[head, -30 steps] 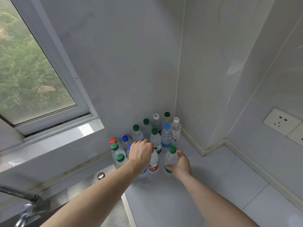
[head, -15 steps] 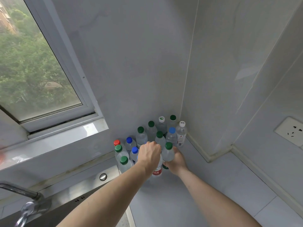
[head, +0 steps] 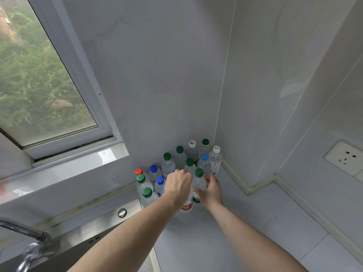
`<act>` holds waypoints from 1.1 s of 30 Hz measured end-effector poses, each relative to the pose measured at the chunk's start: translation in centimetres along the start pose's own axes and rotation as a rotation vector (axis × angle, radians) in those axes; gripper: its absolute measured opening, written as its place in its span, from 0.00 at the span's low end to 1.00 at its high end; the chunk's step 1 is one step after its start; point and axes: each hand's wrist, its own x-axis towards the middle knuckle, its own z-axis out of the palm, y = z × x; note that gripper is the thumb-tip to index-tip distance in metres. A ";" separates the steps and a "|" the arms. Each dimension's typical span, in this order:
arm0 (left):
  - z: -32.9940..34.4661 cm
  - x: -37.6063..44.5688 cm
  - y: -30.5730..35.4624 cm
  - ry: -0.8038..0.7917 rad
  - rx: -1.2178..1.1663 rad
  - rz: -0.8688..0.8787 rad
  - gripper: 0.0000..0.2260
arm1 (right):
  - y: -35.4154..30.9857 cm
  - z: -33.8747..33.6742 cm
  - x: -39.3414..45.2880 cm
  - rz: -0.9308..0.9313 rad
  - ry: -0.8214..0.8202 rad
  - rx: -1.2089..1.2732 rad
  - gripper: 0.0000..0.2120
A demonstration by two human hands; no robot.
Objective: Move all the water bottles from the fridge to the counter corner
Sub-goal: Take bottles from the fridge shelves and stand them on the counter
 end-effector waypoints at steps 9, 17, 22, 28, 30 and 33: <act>0.0 -0.5 -0.3 -0.008 -0.001 0.035 0.09 | 2.3 -1.5 -2.0 -0.009 -0.038 0.015 0.30; 1.0 -1.8 -1.3 -0.021 0.015 0.059 0.15 | 3.8 -3.3 -6.6 -0.049 -0.006 0.037 0.34; 1.0 -4.4 -1.4 -0.037 -0.062 0.094 0.36 | 3.5 -5.9 -10.7 -0.073 0.012 0.068 0.32; -0.9 -10.8 -0.2 0.000 -0.247 0.229 0.28 | 3.1 -9.2 -17.1 -0.079 0.060 0.129 0.30; -0.9 -12.5 -0.4 0.003 -0.294 0.272 0.28 | 2.7 -10.0 -19.2 -0.080 0.057 0.137 0.29; -1.0 -15.3 -0.7 -0.016 -0.344 0.335 0.28 | 2.5 -11.0 -22.8 -0.078 0.056 0.132 0.28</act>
